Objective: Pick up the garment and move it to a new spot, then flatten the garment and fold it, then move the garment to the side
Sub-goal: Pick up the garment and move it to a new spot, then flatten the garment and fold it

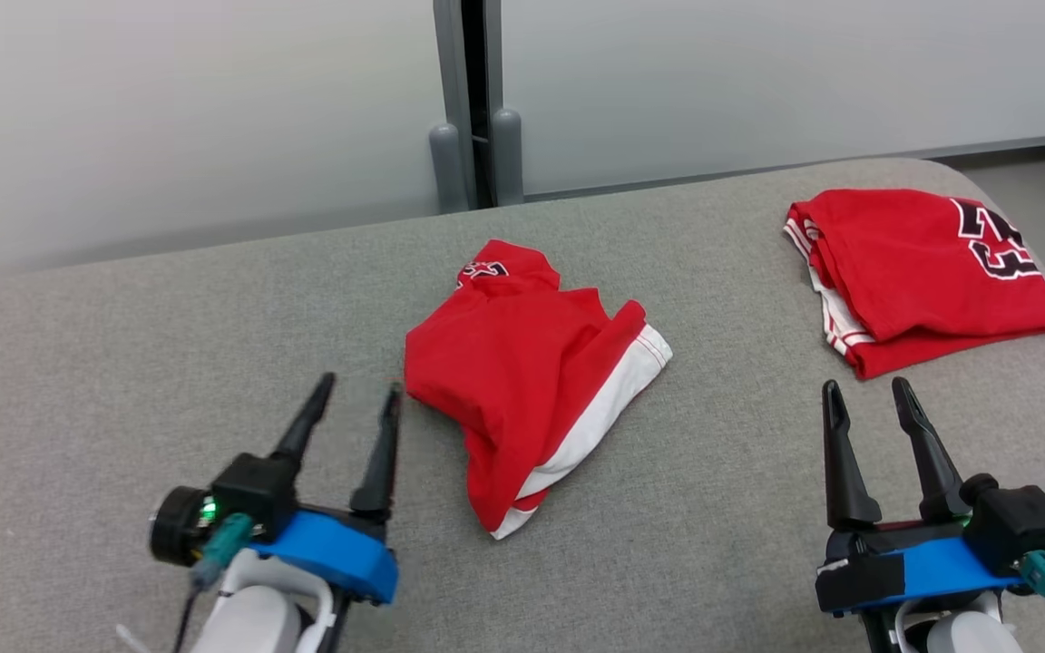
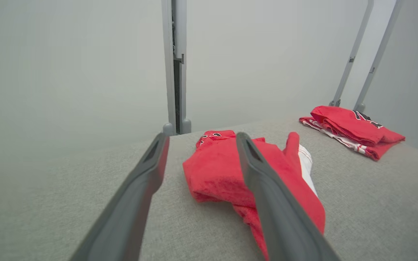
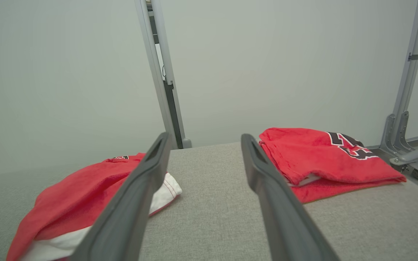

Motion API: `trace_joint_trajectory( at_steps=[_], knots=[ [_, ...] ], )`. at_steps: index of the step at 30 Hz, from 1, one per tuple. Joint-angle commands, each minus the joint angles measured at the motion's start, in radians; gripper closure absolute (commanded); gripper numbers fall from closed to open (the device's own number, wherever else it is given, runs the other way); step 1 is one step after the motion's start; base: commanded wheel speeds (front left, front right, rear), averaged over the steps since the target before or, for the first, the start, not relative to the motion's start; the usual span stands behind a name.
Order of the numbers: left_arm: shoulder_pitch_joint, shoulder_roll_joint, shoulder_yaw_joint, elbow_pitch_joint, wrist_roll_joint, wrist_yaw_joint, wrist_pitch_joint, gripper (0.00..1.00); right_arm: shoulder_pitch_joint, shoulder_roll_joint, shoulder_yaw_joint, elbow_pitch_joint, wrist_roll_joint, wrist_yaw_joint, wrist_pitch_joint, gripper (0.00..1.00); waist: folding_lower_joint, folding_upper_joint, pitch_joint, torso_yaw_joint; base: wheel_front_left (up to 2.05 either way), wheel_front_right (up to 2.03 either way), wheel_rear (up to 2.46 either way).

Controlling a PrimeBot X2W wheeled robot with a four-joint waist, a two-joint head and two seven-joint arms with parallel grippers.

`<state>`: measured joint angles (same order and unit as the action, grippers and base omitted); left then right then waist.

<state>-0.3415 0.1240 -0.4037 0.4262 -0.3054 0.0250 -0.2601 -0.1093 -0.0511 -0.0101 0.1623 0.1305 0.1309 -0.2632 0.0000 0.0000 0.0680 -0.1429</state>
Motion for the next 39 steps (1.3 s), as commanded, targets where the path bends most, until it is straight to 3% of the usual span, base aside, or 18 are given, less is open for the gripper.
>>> trace_joint_trajectory(
  at_steps=[1, 10, 17, 39],
  knots=[
    [0.026, 0.012, 0.023, -0.031, 0.007, 0.011, -0.005, 0.00, 0.017, 0.001, -0.004, 0.002, -0.008, 0.000, -0.001, 0.00, 0.0000, 0.0000, -0.012, 0.010, 0.00, 0.00, 0.00],
    [0.198, 0.037, 0.212, -0.203, 0.044, 0.052, -0.006, 0.00, 0.050, 0.001, -0.013, 0.011, -0.006, 0.000, -0.001, 0.00, 0.0000, 0.0000, -0.047, 0.041, 0.00, 0.00, 0.00],
    [0.301, 0.016, 0.323, -0.247, 0.081, 0.034, -0.006, 0.00, 0.080, -0.002, -0.012, 0.026, 0.001, 0.000, -0.002, 0.00, 0.0000, 0.0000, -0.059, 0.061, 0.00, 0.00, 0.00],
    [0.344, -0.060, 0.425, -0.243, 0.170, -0.054, -0.006, 0.00, 0.093, -0.002, -0.017, 0.054, 0.011, 0.000, -0.002, 0.00, 0.0000, 0.0000, -0.071, 0.088, 0.00, 0.00, 0.00]
  ],
)
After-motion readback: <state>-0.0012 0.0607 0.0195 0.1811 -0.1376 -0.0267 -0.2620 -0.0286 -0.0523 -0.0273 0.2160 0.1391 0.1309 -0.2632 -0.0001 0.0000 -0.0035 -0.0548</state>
